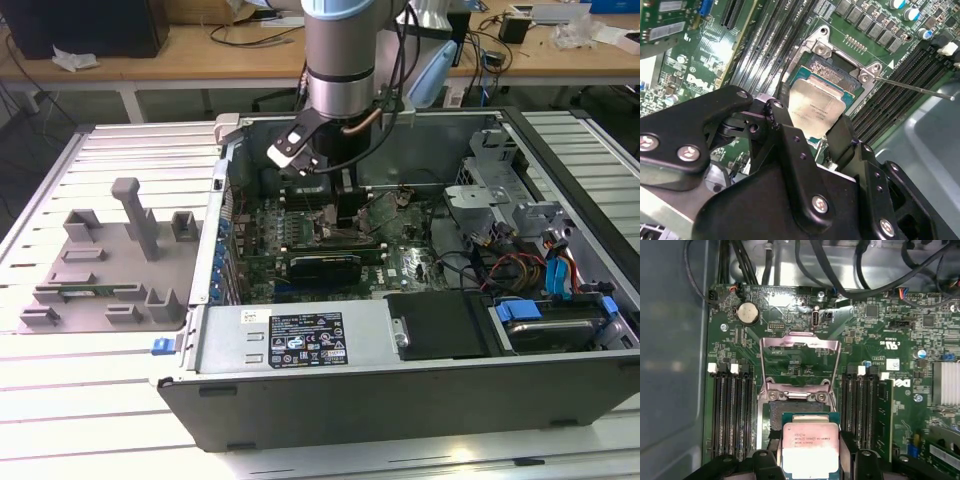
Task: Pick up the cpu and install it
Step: 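Place the cpu into insertion slot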
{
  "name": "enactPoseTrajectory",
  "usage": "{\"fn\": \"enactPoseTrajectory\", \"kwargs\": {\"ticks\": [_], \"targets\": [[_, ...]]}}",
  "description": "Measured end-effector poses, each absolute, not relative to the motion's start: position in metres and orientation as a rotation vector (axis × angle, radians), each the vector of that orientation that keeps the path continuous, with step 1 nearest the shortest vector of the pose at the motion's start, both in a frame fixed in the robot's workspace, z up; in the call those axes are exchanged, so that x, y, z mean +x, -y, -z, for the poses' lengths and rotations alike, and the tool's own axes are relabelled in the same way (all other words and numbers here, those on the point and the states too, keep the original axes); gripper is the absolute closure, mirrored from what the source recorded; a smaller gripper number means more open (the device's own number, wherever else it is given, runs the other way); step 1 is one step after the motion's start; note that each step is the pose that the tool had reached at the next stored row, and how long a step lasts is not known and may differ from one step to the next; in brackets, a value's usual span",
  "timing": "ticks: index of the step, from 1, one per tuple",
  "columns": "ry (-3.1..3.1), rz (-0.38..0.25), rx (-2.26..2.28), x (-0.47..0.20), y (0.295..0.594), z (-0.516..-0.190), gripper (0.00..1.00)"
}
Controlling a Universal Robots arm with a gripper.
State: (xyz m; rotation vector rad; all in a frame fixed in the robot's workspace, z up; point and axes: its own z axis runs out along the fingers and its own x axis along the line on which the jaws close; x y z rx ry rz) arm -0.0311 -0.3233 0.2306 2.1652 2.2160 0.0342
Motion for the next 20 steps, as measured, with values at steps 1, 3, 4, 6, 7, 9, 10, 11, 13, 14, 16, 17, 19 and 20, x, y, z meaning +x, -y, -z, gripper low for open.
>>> {"fn": "enactPoseTrajectory", "kwargs": {"ticks": [1, 3, 4, 6, 7, 9, 10, 11, 13, 14, 16, 17, 19, 20], "targets": [[-2.216, -0.033, 2.165, -0.031, 0.323, -0.229, 0.46], [-2.216, -0.027, 2.165, -0.031, 0.322, -0.226, 0.46], [-2.216, -0.026, 2.165, -0.031, 0.322, -0.225, 0.46], [-2.214, -0.023, 2.165, -0.031, 0.322, -0.223, 0.46], [-2.214, -0.023, 2.165, -0.031, 0.321, -0.222, 0.46], [-2.213, -0.023, 2.166, -0.031, 0.320, -0.222, 0.46], [-2.213, -0.023, 2.166, -0.031, 0.319, -0.222, 0.46], [-2.212, -0.023, 2.168, -0.031, 0.318, -0.221, 0.46], [-2.210, -0.023, 2.169, -0.031, 0.318, -0.219, 0.46], [-2.209, -0.023, 2.170, -0.031, 0.317, -0.218, 0.46], [-2.207, -0.021, 2.170, -0.031, 0.316, -0.215, 0.46], [-2.207, -0.021, 2.171, -0.031, 0.316, -0.214, 0.46], [-2.205, -0.021, 2.172, -0.031, 0.315, -0.210, 0.46], [-2.204, -0.020, 2.173, -0.031, 0.315, -0.208, 0.46]]}}
